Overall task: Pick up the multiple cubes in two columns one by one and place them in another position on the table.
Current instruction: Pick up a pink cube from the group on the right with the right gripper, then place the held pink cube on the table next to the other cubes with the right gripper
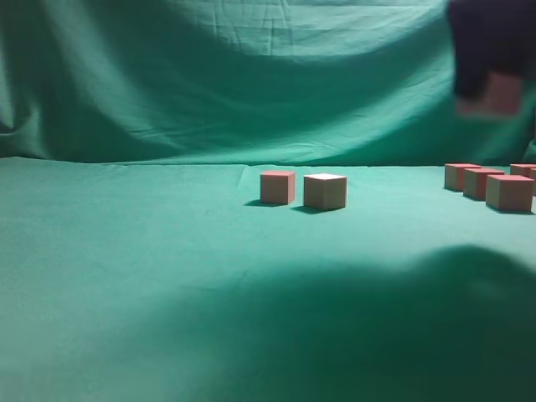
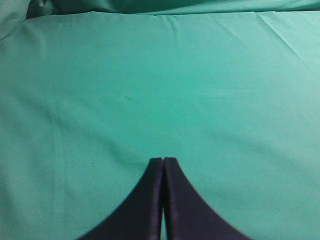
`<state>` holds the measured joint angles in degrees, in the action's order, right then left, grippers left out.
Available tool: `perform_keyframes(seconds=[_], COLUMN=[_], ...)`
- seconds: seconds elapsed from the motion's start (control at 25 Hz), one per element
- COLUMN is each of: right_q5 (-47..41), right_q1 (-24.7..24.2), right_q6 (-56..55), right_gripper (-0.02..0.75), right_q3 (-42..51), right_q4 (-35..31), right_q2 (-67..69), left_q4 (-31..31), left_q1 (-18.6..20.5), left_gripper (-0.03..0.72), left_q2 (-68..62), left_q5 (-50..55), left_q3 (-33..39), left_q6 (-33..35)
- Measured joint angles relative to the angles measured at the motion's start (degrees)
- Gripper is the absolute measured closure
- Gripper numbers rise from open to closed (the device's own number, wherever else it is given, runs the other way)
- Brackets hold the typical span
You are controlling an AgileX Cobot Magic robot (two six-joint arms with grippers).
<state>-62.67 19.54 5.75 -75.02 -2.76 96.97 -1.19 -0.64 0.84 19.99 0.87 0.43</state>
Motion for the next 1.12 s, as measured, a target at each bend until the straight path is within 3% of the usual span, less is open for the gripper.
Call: perform_keyframes(seconds=[0.24, 0.48, 0.84, 1.12], right_q5=[-6.13, -8.27, -8.36, -8.48], right_q1=[10.34, 20.09, 23.41, 23.41], right_q6=[3.31, 3.92, 2.42, -11.69], right_gripper=[0.475, 0.475, 0.475, 0.475], right_q3=[-14.48, -34.42, -48.26, -49.97], right_q4=[-1.87, 0.48, 0.96, 4.1], right_q2=[1.81, 14.78, 30.66, 33.83], left_q4=[0.0, 0.0, 0.0, 0.0], left_q1=[0.0, 0.0, 0.0, 0.0], left_gripper=[0.688, 0.688, 0.688, 0.688], left_q2=[0.0, 0.0, 0.0, 0.0], left_q5=[0.0, 0.0, 0.0, 0.0], left_q3=[0.0, 0.0, 0.0, 0.0], left_q6=[0.0, 0.0, 0.0, 0.0])
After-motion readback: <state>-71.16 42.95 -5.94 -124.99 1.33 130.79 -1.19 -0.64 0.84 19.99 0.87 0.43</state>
